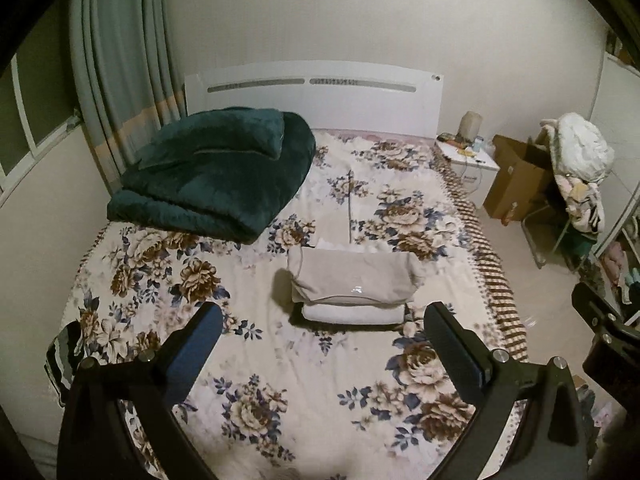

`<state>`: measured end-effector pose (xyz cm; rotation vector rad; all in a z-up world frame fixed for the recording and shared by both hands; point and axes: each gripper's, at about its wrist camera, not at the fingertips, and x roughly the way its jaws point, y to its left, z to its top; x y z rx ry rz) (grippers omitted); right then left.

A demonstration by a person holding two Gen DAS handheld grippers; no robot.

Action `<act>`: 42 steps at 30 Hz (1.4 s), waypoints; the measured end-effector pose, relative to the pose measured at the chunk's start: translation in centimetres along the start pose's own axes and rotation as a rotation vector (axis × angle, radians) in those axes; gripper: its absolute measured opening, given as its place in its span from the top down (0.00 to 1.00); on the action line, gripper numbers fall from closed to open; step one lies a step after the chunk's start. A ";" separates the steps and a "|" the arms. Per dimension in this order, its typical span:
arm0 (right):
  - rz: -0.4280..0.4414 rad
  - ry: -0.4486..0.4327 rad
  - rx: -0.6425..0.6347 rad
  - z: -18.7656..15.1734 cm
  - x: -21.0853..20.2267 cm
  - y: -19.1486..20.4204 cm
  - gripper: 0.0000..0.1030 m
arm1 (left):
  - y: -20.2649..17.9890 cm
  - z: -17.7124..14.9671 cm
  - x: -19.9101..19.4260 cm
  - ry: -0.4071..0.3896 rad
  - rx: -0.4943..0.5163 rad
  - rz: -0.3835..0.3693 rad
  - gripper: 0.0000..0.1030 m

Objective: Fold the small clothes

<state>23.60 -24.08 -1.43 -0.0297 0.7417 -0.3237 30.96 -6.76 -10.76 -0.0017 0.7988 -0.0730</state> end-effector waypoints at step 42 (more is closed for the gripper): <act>0.085 -0.035 -0.025 2.4 -11.7 -1.9 0.00 | 0.0 -0.9 -10.3 -0.035 -0.017 0.003 0.00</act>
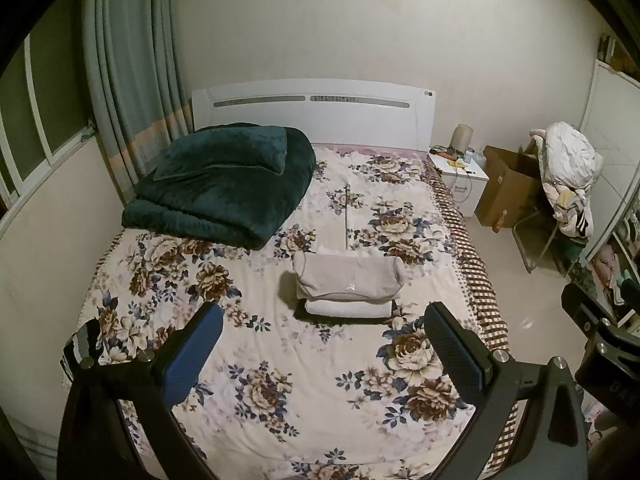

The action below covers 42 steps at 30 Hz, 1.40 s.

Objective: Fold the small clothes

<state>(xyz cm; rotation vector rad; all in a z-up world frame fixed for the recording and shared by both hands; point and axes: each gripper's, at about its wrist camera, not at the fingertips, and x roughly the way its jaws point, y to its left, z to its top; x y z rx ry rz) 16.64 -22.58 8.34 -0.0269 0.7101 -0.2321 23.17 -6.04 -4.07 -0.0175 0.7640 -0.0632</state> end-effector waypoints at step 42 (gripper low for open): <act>0.004 -0.002 0.007 -0.8 -0.4 0.5 0.00 | 0.1 0.2 -1.5 0.005 -0.011 -0.006 0.00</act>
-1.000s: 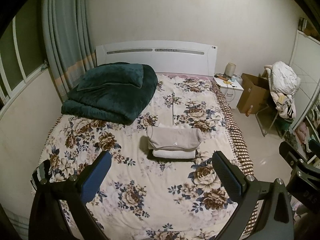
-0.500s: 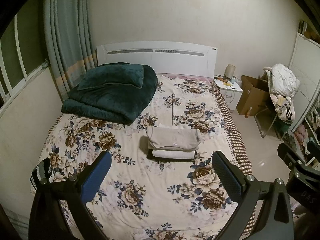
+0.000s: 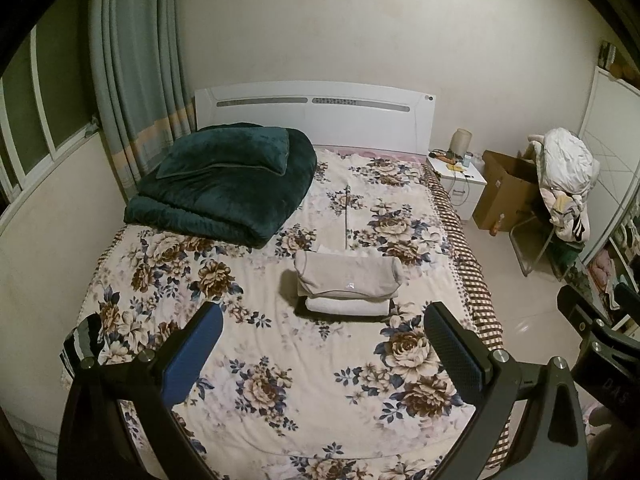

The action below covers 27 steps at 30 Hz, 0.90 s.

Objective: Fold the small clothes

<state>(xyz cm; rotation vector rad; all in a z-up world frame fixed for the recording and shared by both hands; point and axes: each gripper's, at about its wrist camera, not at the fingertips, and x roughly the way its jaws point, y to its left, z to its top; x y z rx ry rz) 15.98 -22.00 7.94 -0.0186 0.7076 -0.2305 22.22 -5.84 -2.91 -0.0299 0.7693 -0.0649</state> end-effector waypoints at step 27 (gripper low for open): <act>-0.001 -0.005 0.003 -0.4 -0.3 0.3 0.00 | 0.0 -0.1 -0.5 -0.003 -0.007 0.009 0.00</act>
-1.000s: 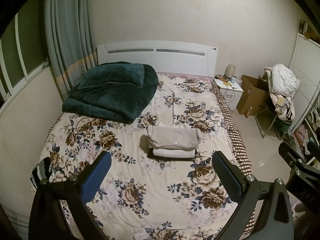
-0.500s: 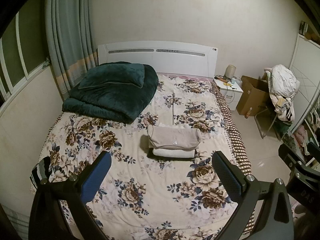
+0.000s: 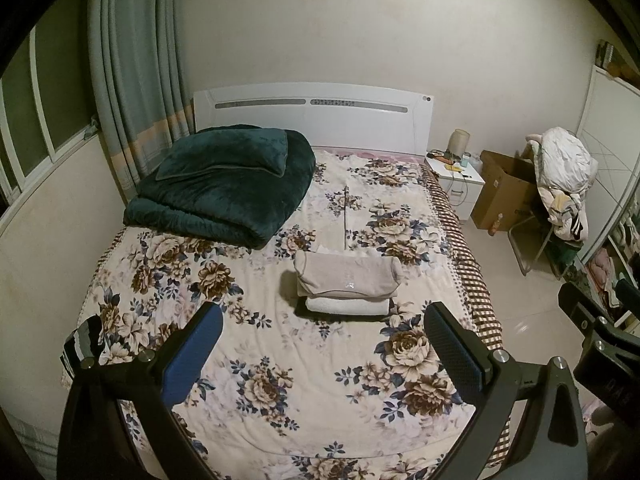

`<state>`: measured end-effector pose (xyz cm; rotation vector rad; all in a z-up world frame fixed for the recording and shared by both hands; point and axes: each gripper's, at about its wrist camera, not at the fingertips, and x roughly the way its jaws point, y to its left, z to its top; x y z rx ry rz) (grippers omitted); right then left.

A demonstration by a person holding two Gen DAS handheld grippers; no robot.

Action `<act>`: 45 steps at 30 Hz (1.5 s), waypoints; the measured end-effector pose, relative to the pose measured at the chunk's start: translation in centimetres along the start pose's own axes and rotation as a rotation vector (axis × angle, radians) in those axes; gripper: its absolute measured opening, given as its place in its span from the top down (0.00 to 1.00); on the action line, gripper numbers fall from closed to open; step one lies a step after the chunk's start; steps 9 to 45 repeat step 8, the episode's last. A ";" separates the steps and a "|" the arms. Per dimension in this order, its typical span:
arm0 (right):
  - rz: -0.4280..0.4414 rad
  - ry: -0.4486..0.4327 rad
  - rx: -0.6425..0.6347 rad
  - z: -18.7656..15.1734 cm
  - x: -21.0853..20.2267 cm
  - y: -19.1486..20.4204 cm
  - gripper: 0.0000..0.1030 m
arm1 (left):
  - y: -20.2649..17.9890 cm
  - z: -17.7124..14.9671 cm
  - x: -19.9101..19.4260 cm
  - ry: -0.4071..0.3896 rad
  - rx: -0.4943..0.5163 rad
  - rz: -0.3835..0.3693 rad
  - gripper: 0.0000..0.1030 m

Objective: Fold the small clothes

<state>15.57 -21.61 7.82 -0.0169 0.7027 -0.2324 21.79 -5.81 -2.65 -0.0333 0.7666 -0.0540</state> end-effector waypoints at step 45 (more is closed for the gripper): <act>-0.002 -0.001 0.001 -0.1 -0.1 0.1 0.00 | 0.0 0.2 -0.4 -0.008 0.002 0.003 0.00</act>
